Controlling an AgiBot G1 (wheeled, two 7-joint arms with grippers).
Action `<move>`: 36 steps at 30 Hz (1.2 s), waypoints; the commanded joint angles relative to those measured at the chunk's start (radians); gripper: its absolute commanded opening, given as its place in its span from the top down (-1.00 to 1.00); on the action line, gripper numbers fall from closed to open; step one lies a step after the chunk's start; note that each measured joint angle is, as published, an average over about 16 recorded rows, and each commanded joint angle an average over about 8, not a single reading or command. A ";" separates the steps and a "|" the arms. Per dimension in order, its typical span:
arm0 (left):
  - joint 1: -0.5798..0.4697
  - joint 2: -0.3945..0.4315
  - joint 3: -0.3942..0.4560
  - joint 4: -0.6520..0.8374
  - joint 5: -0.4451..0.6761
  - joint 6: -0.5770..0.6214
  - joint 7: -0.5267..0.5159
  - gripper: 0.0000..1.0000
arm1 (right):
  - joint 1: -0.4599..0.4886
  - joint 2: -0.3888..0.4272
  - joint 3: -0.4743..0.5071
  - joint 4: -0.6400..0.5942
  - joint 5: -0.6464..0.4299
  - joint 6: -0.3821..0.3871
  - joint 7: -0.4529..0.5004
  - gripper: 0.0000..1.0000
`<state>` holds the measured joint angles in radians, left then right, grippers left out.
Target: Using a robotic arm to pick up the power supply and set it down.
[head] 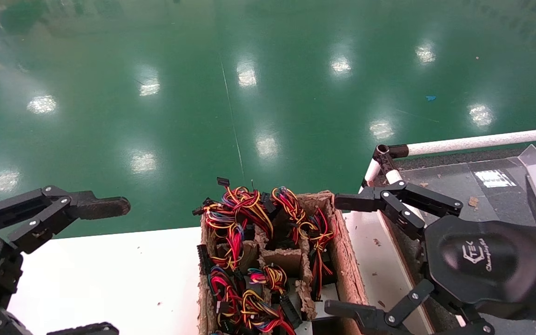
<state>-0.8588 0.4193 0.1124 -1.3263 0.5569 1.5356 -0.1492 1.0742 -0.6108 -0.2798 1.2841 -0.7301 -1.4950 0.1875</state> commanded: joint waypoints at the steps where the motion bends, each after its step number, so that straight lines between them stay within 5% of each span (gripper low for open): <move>1: 0.000 0.000 0.000 0.000 0.000 0.000 0.000 -0.94 | 0.000 0.000 0.000 0.000 0.000 0.000 0.000 -1.00; 9: 0.000 0.000 0.000 0.000 0.000 0.000 0.000 0.98 | 0.000 0.000 0.000 0.000 0.000 0.000 0.000 -1.00; 36: 0.000 0.000 0.000 0.000 0.000 0.000 0.000 1.00 | 0.000 0.000 0.000 0.000 0.000 0.000 0.000 -1.00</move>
<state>-0.8588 0.4193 0.1124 -1.3263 0.5570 1.5356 -0.1492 1.0742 -0.6108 -0.2798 1.2841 -0.7301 -1.4950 0.1875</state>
